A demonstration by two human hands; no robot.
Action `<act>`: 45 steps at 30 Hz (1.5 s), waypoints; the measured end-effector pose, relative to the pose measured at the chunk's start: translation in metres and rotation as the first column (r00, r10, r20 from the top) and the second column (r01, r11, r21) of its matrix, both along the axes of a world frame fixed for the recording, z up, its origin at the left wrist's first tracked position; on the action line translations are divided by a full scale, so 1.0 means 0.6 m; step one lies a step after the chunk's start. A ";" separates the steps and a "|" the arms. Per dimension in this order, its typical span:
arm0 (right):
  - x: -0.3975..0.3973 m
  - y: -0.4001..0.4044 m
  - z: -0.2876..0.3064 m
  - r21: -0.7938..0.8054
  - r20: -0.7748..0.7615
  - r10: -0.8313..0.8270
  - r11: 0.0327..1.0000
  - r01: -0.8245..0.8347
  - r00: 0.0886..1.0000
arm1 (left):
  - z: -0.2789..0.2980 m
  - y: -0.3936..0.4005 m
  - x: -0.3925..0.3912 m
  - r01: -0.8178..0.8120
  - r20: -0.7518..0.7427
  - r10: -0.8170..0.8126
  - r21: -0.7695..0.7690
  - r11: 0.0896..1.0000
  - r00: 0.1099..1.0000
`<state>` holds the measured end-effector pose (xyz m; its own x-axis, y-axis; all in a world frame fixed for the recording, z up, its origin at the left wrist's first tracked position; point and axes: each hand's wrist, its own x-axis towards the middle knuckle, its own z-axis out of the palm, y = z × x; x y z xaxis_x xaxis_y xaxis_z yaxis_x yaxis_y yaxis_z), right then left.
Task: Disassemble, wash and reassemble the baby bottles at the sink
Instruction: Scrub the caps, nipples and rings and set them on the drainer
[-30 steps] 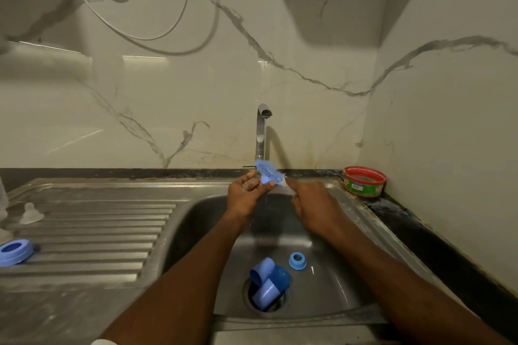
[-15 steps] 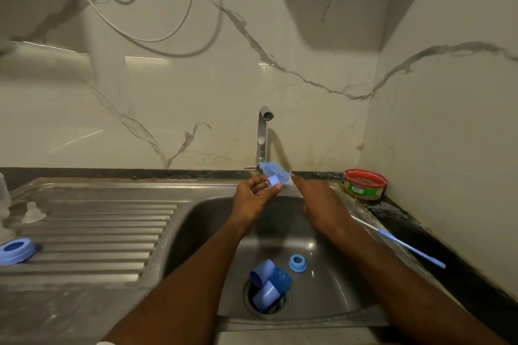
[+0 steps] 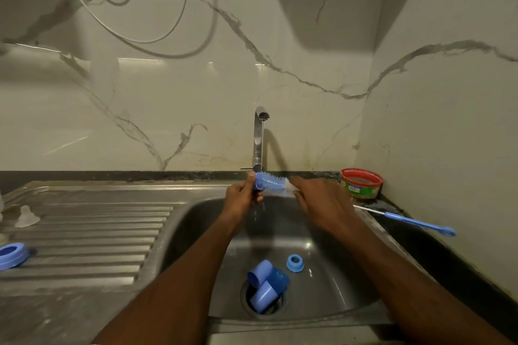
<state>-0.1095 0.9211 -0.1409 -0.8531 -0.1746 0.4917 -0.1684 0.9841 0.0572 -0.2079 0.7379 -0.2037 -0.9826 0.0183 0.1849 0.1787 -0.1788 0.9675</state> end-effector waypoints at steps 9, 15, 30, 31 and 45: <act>-0.003 -0.009 0.001 -0.036 0.066 0.031 0.999 -0.029 0.997 | -0.006 -0.001 -0.013 -0.052 -0.016 0.053 0.040 0.998 0.998; 0.009 -0.002 0.003 -0.064 0.114 -0.122 0.990 0.129 0.986 | -0.006 0.010 -0.001 0.056 -0.051 -0.056 -0.003 0.998 0.997; 0.003 0.001 -0.006 -0.133 0.320 0.048 0.991 -0.005 0.946 | -0.013 0.001 0.003 -0.077 -0.139 0.036 -0.301 0.950 0.990; -0.001 0.004 -0.005 -0.079 0.274 0.017 0.997 0.004 0.962 | -0.013 0.001 0.004 -0.119 -0.176 0.058 -0.363 0.924 0.983; -0.010 0.019 -0.023 -0.081 0.384 -0.062 0.992 0.101 0.921 | -0.017 -0.001 0.019 -0.214 -0.297 -0.077 -0.823 0.526 0.952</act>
